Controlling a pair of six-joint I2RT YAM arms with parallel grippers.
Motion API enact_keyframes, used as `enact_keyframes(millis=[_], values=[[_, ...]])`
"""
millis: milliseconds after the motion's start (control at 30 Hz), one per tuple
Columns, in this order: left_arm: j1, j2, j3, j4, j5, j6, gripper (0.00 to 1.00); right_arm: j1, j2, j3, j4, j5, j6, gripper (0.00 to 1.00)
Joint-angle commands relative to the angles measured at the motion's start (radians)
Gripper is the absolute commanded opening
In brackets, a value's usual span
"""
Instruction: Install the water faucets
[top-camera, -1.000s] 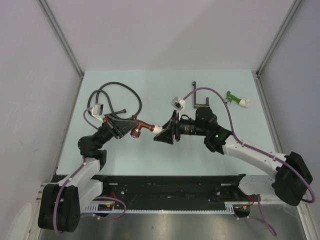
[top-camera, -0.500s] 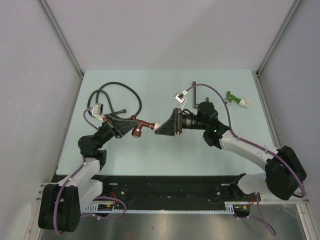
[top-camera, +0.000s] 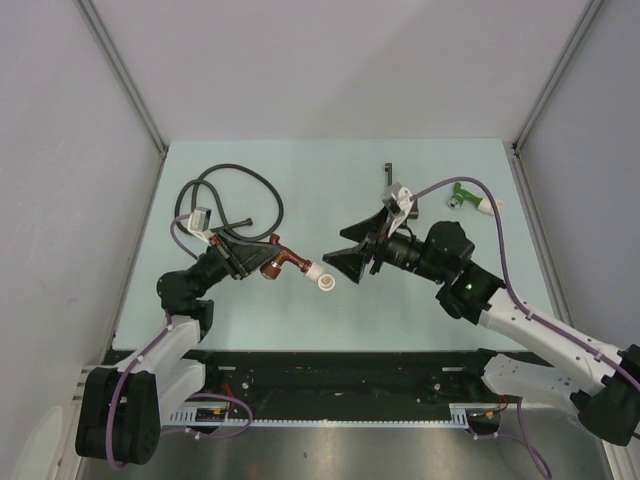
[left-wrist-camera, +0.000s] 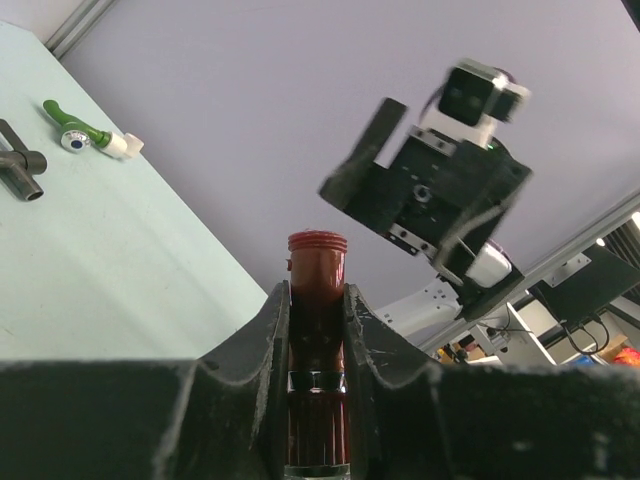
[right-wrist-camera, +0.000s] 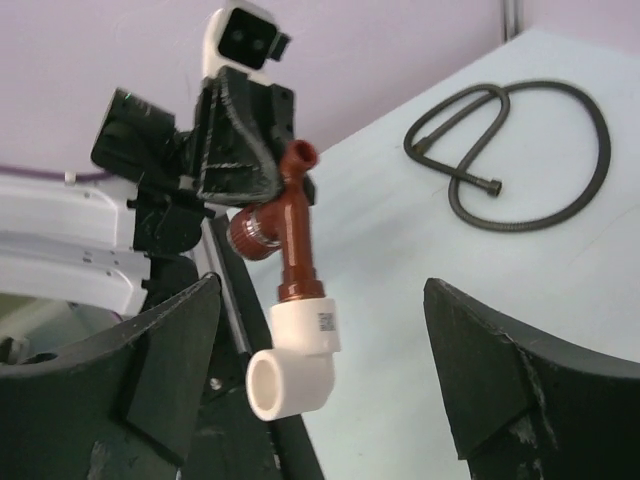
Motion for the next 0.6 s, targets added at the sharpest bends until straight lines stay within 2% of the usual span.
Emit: enact_keyframes(millis=[0, 200, 400, 567], values=[[-0.003, -0.003, 0.013, 0.446, -0.004, 0.005, 0.00, 0.133, -0.060, 0.023, -0.064, 0.193, -0.370, 0.89], [-0.001, -0.003, 0.012, 0.447, -0.004, 0.005, 0.00, 0.305, -0.013, 0.025, -0.088, 0.299, -0.572, 0.96], [-0.003, -0.005, 0.013, 0.447, -0.004, 0.003, 0.00, 0.397, 0.066, 0.023, -0.066, 0.433, -0.683, 0.95], [-0.001, -0.006, 0.013, 0.447, -0.004, 0.002, 0.00, 0.439, 0.132, 0.023, -0.039, 0.522, -0.733, 0.90]])
